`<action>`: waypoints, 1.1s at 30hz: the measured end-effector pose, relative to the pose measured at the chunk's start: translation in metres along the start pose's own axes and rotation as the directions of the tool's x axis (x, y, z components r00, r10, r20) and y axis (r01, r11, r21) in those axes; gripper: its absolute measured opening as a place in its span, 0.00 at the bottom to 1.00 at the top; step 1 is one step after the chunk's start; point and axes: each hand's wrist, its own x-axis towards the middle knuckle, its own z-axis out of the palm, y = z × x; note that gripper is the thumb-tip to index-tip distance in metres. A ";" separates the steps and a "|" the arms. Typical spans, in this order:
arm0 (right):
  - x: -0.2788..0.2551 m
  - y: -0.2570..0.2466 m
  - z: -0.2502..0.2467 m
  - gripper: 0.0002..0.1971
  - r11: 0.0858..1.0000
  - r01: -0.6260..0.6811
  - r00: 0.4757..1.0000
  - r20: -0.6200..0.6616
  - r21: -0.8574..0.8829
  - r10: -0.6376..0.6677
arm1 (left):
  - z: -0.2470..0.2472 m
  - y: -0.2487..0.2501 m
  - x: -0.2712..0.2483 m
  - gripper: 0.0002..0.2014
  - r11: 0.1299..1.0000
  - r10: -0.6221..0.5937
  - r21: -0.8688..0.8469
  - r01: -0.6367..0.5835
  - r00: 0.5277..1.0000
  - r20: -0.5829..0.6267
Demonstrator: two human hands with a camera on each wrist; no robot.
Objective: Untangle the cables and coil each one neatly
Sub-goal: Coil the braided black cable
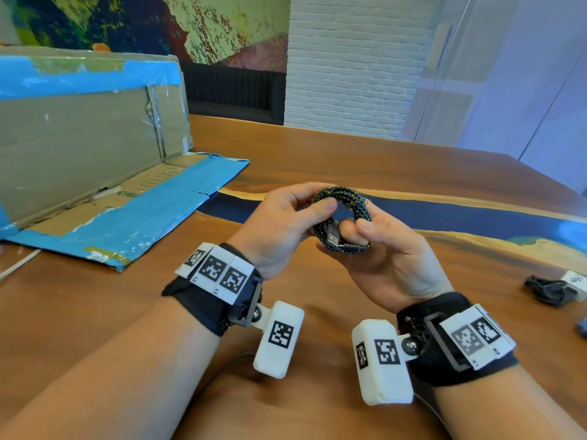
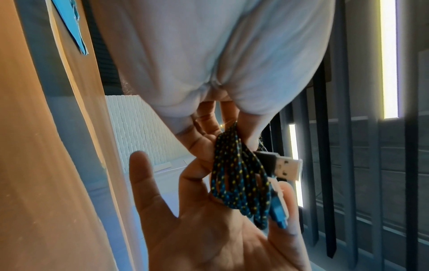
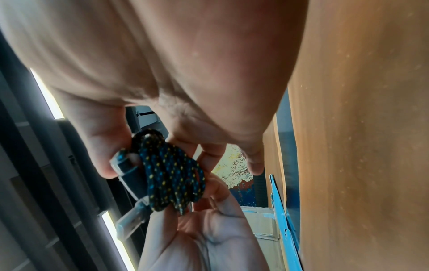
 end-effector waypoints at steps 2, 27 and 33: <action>0.000 0.000 -0.002 0.33 1.000 -0.014 1.000 0.015 0.010 0.014 | -0.001 0.000 0.000 0.12 1.000 -0.003 0.010 0.003 1.000 -0.005; -0.008 -0.006 -0.013 0.08 0.914 -0.023 0.957 -0.275 -0.405 -0.097 | -0.008 -0.003 -0.001 0.18 0.988 -0.062 0.138 0.064 0.998 -0.020; -0.038 -0.036 -0.044 0.04 0.804 -0.166 0.901 -0.419 -0.570 -0.112 | -0.012 -0.016 0.003 0.23 0.969 -0.165 0.175 0.174 0.984 -0.062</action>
